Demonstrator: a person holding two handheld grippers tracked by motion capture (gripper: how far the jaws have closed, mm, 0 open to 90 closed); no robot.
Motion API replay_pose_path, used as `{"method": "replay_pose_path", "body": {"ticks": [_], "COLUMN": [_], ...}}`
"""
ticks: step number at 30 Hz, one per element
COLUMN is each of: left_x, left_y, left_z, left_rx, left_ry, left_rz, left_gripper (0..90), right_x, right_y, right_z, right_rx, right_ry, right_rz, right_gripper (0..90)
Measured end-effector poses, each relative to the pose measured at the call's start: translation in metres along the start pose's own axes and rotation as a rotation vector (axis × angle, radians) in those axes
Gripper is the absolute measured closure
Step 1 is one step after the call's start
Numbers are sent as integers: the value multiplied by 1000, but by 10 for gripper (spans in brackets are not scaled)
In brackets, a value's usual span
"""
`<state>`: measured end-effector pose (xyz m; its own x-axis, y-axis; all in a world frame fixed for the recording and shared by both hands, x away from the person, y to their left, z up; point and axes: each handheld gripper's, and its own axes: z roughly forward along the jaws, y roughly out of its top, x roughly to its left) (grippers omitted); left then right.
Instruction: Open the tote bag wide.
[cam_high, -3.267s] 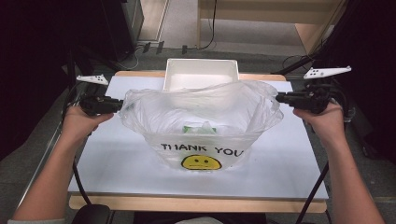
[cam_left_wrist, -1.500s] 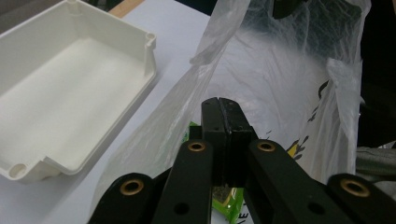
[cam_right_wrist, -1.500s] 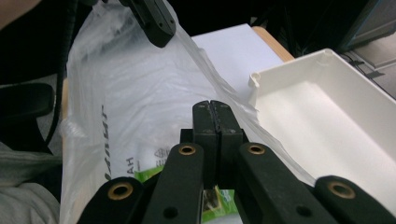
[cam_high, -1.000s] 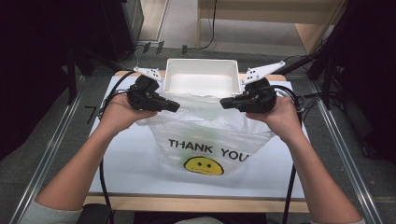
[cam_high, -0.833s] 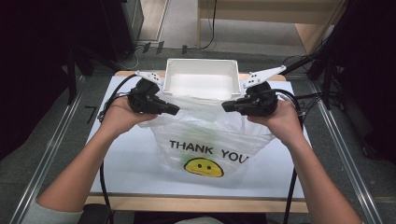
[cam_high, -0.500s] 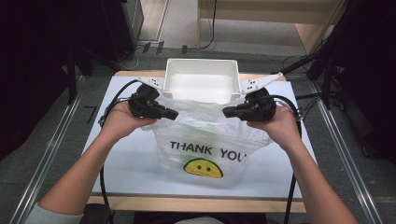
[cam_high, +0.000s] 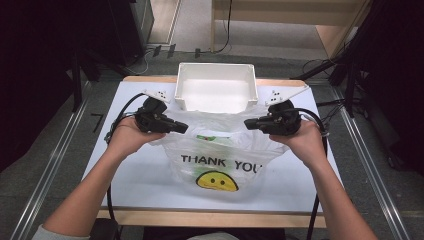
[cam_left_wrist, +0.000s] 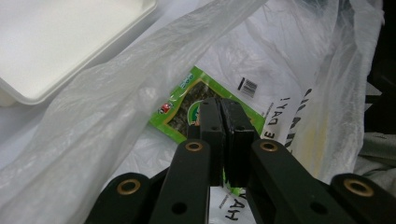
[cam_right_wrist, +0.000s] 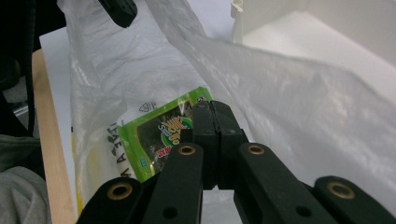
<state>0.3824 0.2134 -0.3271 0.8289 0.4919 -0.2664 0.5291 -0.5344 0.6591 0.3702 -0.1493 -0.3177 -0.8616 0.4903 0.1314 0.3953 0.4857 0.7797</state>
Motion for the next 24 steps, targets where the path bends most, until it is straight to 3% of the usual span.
{"method": "replay_pose_path", "body": {"ticks": [6, 24], "left_x": [-2, -2], "left_y": [-5, -25], "left_z": [5, 20], "left_rx": [-5, -18], "left_ry": [8, 18], "left_rz": [-2, -31], "left_gripper": [893, 884], "right_x": [-2, 2], "right_y": [-15, -38], "right_z": [11, 35], "right_rx": [12, 24], "right_ry": [-6, -38], "right_rz": [15, 46], "right_gripper": [900, 900]}}
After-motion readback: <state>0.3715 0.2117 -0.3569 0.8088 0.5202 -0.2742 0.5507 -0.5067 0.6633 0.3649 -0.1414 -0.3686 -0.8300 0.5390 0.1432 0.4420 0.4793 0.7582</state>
